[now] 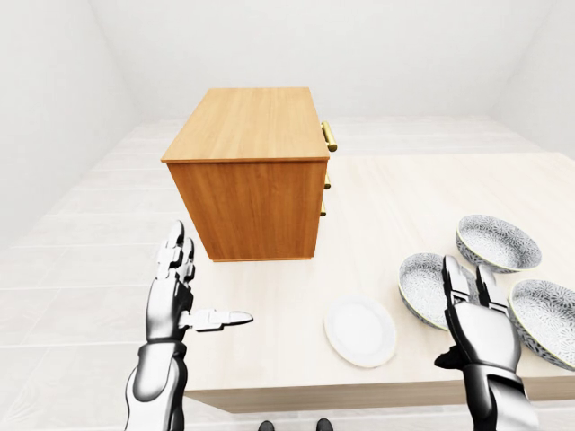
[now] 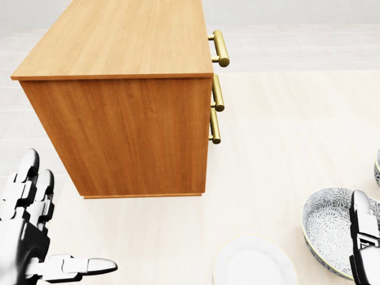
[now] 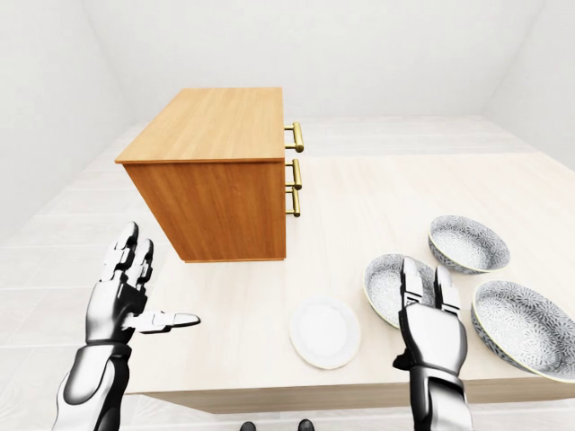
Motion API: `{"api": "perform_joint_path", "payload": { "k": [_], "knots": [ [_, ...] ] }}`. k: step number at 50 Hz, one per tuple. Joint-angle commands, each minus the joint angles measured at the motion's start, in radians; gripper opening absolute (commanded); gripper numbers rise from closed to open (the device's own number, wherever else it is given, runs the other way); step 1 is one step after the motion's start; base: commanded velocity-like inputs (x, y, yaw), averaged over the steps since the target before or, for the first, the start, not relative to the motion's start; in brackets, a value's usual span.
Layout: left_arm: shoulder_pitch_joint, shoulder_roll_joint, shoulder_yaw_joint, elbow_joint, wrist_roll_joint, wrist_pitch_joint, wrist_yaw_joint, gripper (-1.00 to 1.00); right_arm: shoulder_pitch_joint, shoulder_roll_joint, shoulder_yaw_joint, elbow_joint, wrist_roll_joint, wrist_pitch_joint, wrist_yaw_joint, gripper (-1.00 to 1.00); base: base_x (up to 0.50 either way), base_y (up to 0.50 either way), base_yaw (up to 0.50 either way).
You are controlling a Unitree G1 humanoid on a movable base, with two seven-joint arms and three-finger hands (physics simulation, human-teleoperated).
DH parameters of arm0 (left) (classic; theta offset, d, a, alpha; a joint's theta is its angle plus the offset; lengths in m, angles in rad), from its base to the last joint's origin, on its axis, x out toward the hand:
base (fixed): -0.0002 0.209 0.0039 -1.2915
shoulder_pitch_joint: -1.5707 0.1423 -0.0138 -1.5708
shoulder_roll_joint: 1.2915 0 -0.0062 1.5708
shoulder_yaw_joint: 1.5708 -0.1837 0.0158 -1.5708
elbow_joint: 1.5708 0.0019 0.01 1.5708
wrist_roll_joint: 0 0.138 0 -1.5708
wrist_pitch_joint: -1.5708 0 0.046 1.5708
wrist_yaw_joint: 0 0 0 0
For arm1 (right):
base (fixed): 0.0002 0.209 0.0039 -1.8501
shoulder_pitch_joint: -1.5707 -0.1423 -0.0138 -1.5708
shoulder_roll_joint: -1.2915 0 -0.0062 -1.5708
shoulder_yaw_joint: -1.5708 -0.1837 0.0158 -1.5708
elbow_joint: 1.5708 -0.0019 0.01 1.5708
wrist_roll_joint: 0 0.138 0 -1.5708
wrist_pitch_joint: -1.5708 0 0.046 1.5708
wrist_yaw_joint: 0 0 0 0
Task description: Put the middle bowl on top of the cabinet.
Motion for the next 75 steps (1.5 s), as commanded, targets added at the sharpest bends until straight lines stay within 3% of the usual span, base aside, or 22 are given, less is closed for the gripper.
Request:
{"api": "perform_joint_path", "payload": {
  "k": [1, 22, 25, 35, 75],
  "knots": [
    [0.002, -0.001, 0.003, -0.005, -0.006, -0.002, 0.001, 1.0, -0.002, -0.018, 0.028, 0.025, 0.005, 0.0, -0.023, 1.0, 0.0, 0.0, 0.0],
    [0.003, -0.002, 0.007, -0.02, -0.003, 0.006, 0.001, 1.0, -0.005, -0.029, 0.046, 0.077, -0.01, 0.0, -0.063, 1.0, 0.0, 0.0, 0.0],
    [0.004, -0.001, 0.01, -0.033, -0.005, 0.017, 0.0, 1.0, 0.0, -0.032, 0.052, 0.075, -0.006, 0.0, -0.062, 1.0, 0.0, 0.0, 0.0],
    [0.002, -0.004, 0.008, -0.011, -0.002, -0.001, -0.001, 1.0, -0.018, -0.046, 0.065, 0.125, -0.007, 0.0, -0.088, 1.0, 0.0, 0.0, 0.0],
    [0.009, -0.003, 0.002, -0.015, -0.001, 0.0, 0.002, 1.0, -0.037, -0.102, 0.094, 0.244, 0.058, 0.012, -0.14, 1.0, 0.0, 0.0, 0.0]
  ]
}}
